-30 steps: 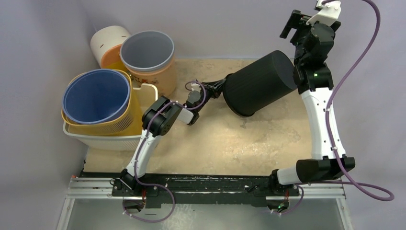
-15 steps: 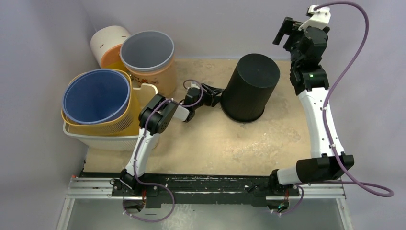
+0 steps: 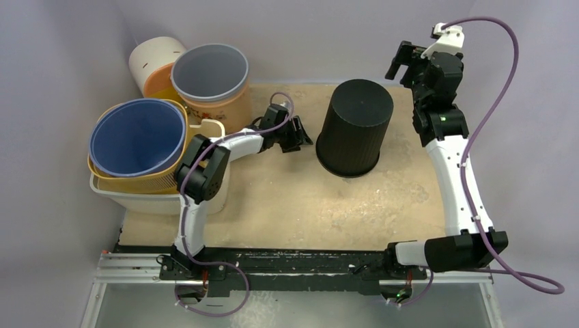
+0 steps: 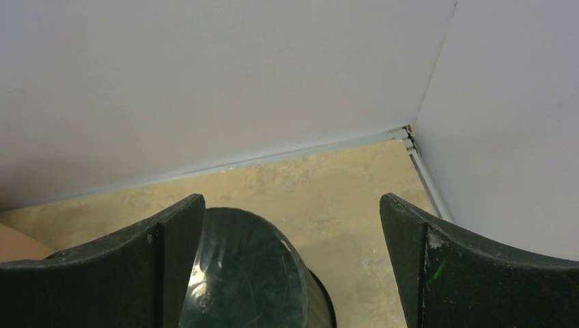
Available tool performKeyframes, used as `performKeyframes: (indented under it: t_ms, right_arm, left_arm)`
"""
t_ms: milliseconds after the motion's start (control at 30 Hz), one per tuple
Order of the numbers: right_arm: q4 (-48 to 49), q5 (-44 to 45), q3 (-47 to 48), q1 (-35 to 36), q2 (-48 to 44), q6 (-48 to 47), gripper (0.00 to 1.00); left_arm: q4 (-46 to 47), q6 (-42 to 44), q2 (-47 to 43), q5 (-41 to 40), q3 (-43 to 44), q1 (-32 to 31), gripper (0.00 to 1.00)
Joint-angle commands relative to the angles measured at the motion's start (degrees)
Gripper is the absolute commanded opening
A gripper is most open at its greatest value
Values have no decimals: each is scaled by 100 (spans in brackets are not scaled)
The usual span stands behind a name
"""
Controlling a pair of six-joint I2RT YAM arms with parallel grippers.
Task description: Turn the large container upside down
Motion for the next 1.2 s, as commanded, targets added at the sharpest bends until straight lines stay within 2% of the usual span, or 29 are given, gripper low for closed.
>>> performKeyframes:
  t_ms: [0,133,267,400,600,700,900,967,1033,1100,1167]
  right_arm:
    - [167,-39,-164,-30,-198,66,100]
    - [204,29,-288,-30,-194,63,100]
    - [167,135,-231,-30,-103,102,100]
    - [74,150,42,-34,15,136,100]
    - [13,143,700,-38,245,111,100]
    - [26,130,1008,-38,353,139,100]
    - [117,173,1409,-47,631,152,100]
    - [103,99,1508,-51,704,148,100]
    - [75,-32,1587,-48,763,121,100]
    - [10,-149,1583,-48,763,30,100]
    - [17,-230,1367,-47,657,-7,100]
  left_arm:
    - [-2059,2186,-1067,-17,32,11,55]
    - [-2303,3243,-1522,139,-186,-192,58]
    - [-1973,3900,-1558,-456,-159,-733,61]
    - [-1642,3520,-955,-152,365,-900,63]
    - [-1197,3350,-248,-283,1165,-1049,64]
    - [-1203,3264,421,-59,1999,-1085,64]
    - [-1352,2932,1791,138,4246,-1467,66]
    - [-792,2359,2014,221,4442,-1474,66]
    - [-916,2190,2216,347,4803,-1476,66]
    - [-1212,2388,2063,150,4703,-1462,67]
    - [-1503,2726,1549,-235,4289,-1437,67]
